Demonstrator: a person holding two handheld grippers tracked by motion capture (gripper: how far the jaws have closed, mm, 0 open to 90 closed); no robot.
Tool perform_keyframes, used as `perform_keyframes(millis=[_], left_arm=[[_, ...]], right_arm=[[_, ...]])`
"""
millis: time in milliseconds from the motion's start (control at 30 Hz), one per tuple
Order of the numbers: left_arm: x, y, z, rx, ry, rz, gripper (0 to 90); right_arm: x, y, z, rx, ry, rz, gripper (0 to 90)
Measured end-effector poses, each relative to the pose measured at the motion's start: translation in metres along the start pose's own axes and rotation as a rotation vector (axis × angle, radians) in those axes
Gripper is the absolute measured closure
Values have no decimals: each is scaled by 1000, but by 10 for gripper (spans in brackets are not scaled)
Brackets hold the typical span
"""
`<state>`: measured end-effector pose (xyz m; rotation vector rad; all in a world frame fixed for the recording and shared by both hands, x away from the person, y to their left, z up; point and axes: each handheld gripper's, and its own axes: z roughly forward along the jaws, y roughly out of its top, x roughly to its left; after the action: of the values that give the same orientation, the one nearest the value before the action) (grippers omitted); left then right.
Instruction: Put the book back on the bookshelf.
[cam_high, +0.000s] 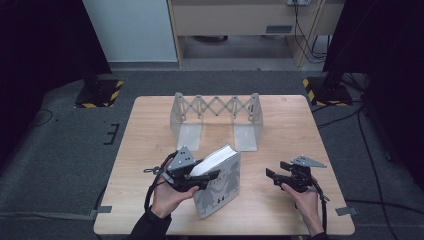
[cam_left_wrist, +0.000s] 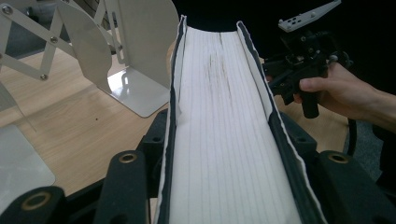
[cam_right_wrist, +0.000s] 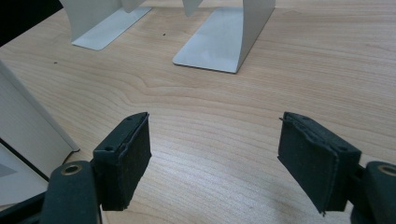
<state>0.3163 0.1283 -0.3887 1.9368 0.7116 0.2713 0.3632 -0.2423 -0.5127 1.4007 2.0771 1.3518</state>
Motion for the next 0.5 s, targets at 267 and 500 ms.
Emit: perform_keyframes(millis=[267, 500], left_arm=[[-3, 3, 0, 49, -4, -1, 425], [-4, 4, 4, 69, 24, 5, 390]], right_arm=[[0, 0, 0, 1, 0, -4, 253], [0, 0, 0, 3, 2, -6, 251]])
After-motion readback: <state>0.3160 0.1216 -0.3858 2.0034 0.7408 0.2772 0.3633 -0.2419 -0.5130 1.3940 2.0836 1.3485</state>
